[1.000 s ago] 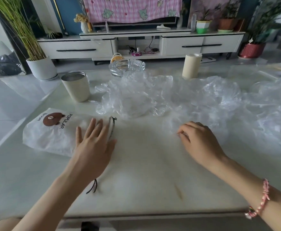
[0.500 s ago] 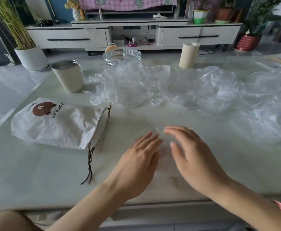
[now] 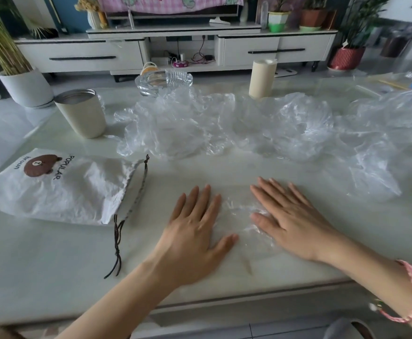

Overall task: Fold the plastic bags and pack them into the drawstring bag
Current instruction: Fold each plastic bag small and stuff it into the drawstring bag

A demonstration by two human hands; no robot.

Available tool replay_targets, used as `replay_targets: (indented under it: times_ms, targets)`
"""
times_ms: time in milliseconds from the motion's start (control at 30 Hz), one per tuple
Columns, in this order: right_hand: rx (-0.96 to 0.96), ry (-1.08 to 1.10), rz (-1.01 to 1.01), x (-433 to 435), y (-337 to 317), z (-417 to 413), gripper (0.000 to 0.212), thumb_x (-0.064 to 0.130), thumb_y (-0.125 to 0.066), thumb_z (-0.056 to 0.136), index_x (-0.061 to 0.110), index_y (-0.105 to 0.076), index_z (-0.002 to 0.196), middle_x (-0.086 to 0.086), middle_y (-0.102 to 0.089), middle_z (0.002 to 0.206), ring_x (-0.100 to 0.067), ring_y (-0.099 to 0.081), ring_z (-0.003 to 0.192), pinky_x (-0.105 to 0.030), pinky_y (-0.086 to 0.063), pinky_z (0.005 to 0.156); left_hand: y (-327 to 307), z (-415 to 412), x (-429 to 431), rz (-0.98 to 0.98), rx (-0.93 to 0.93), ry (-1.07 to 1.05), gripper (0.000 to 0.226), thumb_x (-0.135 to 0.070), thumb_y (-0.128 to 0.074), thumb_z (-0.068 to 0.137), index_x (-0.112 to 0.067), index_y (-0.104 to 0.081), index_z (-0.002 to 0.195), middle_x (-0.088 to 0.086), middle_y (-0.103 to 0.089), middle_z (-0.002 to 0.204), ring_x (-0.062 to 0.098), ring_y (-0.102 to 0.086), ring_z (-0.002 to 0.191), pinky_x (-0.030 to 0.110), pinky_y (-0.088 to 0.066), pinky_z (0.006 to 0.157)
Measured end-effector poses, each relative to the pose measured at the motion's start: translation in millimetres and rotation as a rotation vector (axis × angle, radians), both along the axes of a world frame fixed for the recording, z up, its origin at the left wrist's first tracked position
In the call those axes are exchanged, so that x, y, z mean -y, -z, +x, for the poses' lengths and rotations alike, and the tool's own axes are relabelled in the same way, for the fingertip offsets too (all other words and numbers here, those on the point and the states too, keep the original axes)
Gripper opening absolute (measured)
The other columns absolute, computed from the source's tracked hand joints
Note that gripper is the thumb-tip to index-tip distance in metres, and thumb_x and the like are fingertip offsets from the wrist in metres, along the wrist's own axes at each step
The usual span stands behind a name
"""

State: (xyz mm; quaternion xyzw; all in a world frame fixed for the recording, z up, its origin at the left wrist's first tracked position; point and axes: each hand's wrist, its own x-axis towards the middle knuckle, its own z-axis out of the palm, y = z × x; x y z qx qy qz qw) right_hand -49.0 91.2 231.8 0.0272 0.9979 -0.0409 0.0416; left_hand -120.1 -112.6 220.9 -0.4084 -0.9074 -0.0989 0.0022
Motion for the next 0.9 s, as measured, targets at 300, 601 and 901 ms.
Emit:
replay_targets:
  times_ms: [300,601,901]
  targets:
    - [-0.298,-0.09,-0.495,11.6,-33.0,28.3,0.039,0.056,-0.049,0.087,0.029,-0.056,0.115,0.022,-0.05,0.121,0.008,-0.039,0.117,-0.001,-0.021,0.097,-7.6,4.2,9.7,0.501,0.005,0.111,0.034,-0.035,-0.042,0.091,-0.015,-0.066,0.108,-0.002,-0.065,0.114,0.015,-0.054,0.114,0.029,-0.032,0.102]
    - [-0.333,-0.241,-0.214,15.2,-11.4,21.4,0.014,0.023,-0.044,0.087,0.017,-0.056,0.083,0.004,-0.059,0.085,-0.014,-0.054,0.078,-0.028,-0.039,0.071,-18.2,3.1,18.6,0.501,0.192,0.145,0.041,-0.054,-0.042,0.088,-0.023,-0.067,0.096,-0.019,-0.062,0.096,-0.005,-0.057,0.091,0.011,-0.042,0.079]
    - [-0.427,0.202,-0.689,8.4,-9.0,-16.9,0.015,0.019,-0.052,0.093,0.021,-0.054,0.078,0.003,-0.064,0.072,-0.021,-0.062,0.074,-0.036,-0.048,0.071,-10.5,-12.3,-7.1,0.58,0.049,-0.138,0.039,-0.047,-0.04,0.087,-0.015,-0.047,0.066,-0.007,-0.044,0.052,0.011,-0.038,0.054,0.021,-0.032,0.051]
